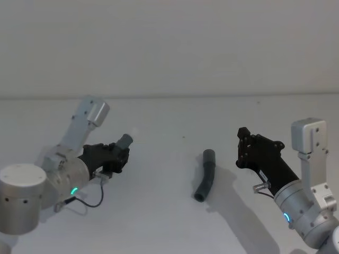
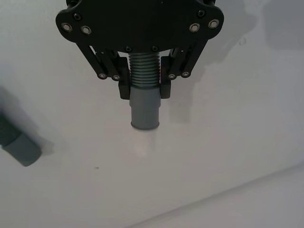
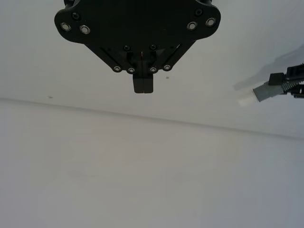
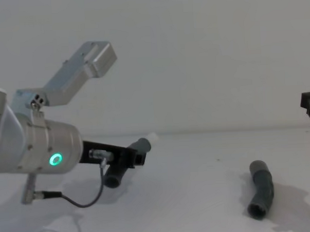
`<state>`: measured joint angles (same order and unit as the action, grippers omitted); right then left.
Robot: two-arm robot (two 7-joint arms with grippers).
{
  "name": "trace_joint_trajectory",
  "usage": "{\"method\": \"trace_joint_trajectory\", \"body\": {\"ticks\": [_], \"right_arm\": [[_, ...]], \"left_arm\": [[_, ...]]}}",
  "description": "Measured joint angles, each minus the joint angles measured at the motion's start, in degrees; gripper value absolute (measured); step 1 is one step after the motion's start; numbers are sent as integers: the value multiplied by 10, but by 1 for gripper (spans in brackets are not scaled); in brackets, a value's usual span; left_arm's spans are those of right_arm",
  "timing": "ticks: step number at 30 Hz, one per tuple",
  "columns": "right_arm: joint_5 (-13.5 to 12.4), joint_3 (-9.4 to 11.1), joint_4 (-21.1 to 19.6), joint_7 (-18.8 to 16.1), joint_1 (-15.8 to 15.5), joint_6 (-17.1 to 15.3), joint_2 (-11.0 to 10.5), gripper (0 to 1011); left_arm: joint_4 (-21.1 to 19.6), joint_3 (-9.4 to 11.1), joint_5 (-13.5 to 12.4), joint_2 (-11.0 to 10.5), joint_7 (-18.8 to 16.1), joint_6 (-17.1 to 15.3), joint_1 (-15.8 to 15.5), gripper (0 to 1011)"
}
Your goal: Use both hands to pick up one end of the pipe from the table, align the ends, and insert them.
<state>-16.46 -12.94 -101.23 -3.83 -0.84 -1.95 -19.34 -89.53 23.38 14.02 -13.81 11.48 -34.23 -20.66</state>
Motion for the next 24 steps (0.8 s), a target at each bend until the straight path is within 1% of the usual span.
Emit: {"method": "trace_joint_trajectory", "body": {"ticks": [1, 2, 4, 5, 6, 8, 11, 13, 14, 19, 20, 21, 23, 24], "right_arm": [[0, 0, 0, 0, 0, 0, 0, 0], [0, 0, 0, 0, 0, 0, 0, 0], [0, 0, 0, 0, 0, 0, 0, 0], [0, 0, 0, 0, 0, 0, 0, 0], [0, 0, 0, 0, 0, 0, 0, 0], [0, 0, 0, 0, 0, 0, 0, 0], [0, 0, 0, 0, 0, 0, 0, 0], [0, 0, 0, 0, 0, 0, 0, 0], [0, 0, 0, 0, 0, 0, 0, 0], [0, 0, 0, 0, 0, 0, 0, 0], [0, 0, 0, 0, 0, 0, 0, 0], [0, 0, 0, 0, 0, 0, 0, 0], [0, 0, 0, 0, 0, 0, 0, 0], [0, 0, 0, 0, 0, 0, 0, 0]], "left_arm": [[1, 1, 2, -8, 14, 7, -4, 329], [1, 1, 2, -8, 14, 7, -4, 329], [5, 3, 6, -24, 45, 21, -13, 329], [5, 3, 6, -24, 45, 21, -13, 329], [7, 5, 9, -31, 59, 27, -17, 329], [9, 6, 11, -40, 74, 33, -22, 329], [14, 11, 17, -58, 112, 47, -33, 329], [16, 14, 19, -66, 126, 52, -39, 329], [17, 17, 21, -74, 143, 57, -43, 329], [23, 26, 27, -94, 187, 69, -58, 329], [24, 29, 29, -101, 203, 73, -63, 329], [24, 29, 29, -101, 203, 73, -63, 329], [27, 36, 33, -115, 234, 80, -73, 329], [27, 36, 33, -115, 234, 80, -73, 329]]}}
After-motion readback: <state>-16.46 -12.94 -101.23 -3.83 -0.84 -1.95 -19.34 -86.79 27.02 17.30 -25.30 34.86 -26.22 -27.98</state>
